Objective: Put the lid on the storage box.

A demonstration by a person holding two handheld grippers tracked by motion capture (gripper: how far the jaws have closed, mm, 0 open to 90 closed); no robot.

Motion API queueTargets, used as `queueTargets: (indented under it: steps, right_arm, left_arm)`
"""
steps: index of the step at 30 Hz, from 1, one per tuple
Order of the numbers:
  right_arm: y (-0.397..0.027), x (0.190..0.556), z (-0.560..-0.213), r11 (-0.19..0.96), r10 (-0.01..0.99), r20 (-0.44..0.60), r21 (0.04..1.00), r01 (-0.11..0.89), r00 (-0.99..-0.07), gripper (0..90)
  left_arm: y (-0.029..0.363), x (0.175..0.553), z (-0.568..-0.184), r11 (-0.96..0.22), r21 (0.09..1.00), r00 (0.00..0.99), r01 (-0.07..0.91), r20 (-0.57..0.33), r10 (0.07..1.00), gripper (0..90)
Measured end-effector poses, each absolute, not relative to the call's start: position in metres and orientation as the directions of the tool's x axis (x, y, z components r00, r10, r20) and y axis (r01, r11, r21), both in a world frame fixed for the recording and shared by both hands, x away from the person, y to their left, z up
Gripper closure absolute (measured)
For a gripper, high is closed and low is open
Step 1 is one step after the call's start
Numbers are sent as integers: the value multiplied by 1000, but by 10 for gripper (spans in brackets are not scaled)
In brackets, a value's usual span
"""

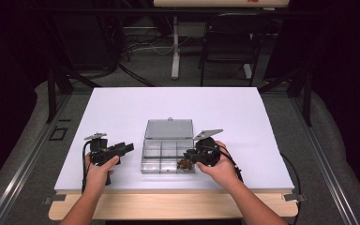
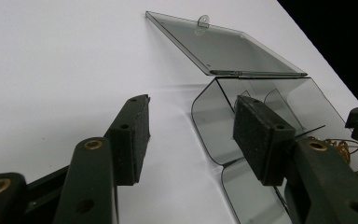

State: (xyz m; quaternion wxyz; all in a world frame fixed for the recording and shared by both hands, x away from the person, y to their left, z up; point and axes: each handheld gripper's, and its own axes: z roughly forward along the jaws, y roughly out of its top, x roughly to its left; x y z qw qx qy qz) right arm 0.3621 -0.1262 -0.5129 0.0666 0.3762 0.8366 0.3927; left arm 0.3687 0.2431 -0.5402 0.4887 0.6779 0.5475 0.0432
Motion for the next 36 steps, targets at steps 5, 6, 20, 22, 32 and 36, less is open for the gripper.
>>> queueTargets:
  steps: [5,6,20,22,32,36]
  right_arm:
    - [-129,366,-511,396,687,193,709,584,-700,747]
    - [-130,366,-510,399,687,195,703,588,-700,746]
    - [-135,374,-503,378,710,200,701,604,-676,703]
    - [-136,376,-502,377,713,199,699,607,-672,703]
    - [-142,385,-498,361,731,208,690,627,-650,691]
    - [-144,390,-498,341,745,214,692,636,-632,679]
  left_arm:
    - [242,369,-540,68,711,398,700,-467,790,469]
    - [242,369,-540,67,711,397,700,-465,791,471]
    - [236,372,-537,50,717,411,696,-455,790,482]
    - [235,373,-537,49,715,412,697,-455,789,485]
    - [231,378,-535,36,714,423,699,-454,784,495]
    - [228,380,-534,40,711,420,702,-458,783,500]
